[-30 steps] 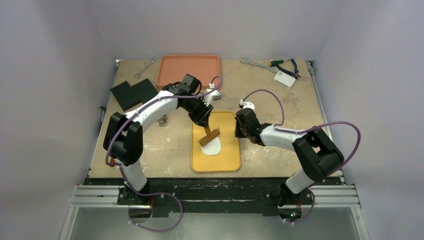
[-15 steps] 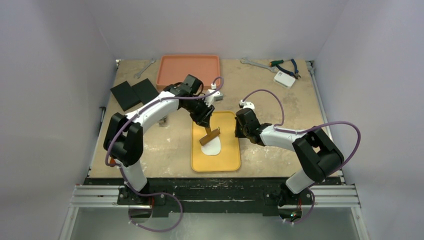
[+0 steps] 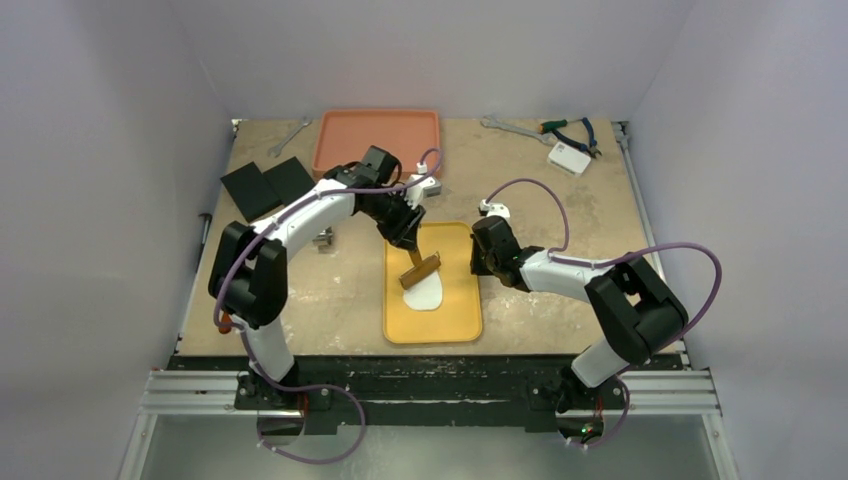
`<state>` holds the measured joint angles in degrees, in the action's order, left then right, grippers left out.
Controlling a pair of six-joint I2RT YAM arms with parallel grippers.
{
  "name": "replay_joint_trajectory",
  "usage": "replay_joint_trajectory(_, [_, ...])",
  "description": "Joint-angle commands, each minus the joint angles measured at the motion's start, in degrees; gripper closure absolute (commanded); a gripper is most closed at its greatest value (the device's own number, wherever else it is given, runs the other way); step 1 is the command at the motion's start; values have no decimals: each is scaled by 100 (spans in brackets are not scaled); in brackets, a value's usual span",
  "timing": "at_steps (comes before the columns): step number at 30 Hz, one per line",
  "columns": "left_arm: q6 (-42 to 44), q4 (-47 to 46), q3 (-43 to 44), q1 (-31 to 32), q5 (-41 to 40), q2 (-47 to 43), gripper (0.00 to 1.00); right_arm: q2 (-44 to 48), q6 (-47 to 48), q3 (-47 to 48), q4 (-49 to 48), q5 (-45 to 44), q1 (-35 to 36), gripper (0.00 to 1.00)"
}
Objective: Roll out the dumpling wrappers from the dough
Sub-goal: Flatten out the dough on the work surface.
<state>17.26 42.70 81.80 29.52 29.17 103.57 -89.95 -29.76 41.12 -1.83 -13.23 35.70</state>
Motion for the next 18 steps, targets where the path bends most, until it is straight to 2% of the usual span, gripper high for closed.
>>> replay_joint_trajectory(1, [892, -811, -348, -523, -2207, 472, 100, -65, 116, 32, 174, 102, 50, 100])
replay_joint_trajectory(8, [851, -770, -216, -526, -2156, 401, 100, -41, 111, 14, 165, 93, 48, 100])
replay_joint_trajectory(18, [979, -859, -349, -530, -2592, 247, 100, -27, 111, 7, 158, 97, 45, 100])
